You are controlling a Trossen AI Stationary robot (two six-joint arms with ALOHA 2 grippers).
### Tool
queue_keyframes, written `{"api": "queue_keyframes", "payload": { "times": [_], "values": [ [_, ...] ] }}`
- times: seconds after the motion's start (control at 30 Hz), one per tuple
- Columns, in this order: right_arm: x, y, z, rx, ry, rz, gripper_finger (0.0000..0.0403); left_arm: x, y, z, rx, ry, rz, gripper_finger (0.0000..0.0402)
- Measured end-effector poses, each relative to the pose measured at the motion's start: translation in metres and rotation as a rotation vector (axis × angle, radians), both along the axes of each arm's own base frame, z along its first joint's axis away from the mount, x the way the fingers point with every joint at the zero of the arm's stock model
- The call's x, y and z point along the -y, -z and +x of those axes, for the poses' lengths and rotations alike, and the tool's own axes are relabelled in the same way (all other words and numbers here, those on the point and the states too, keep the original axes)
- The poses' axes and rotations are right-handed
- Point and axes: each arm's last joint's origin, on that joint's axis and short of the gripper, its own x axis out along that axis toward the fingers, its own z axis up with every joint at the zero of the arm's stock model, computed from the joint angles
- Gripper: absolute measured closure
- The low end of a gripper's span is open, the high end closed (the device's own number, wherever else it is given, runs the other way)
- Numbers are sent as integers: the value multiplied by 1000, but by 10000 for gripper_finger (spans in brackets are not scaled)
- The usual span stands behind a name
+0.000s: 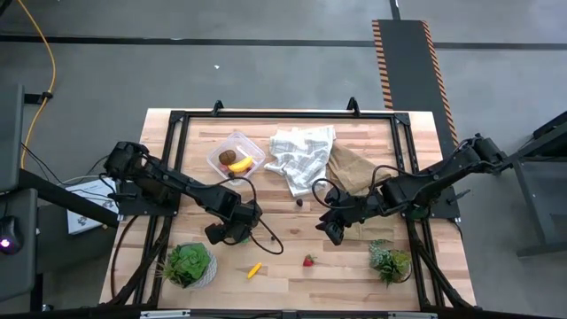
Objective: Pick and placing Produce into tupperware
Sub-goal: Put the green corn into the transparent bin
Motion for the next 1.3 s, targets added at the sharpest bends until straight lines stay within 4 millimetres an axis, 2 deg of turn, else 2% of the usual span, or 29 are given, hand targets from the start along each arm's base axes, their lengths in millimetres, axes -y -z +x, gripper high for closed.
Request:
{"api": "queue_keyframes", "payload": {
  "times": [0.1,0.43,0.97,1.1,1.3],
  "values": [
    [0,0,0,-5,0,-2,240,0,8,0,-35,-1,14,55],
    [1,1,-1,-13,1,-13,240,0,9,2,-29,-3,26,57],
    [1,2,-1,-15,6,-28,240,0,8,2,-28,7,7,184],
    [1,2,-1,-19,1,-36,240,0,8,2,-28,6,6,196],
    [1,2,-2,-21,-2,-41,240,0,8,2,-32,-25,2,185]
  ]
}}
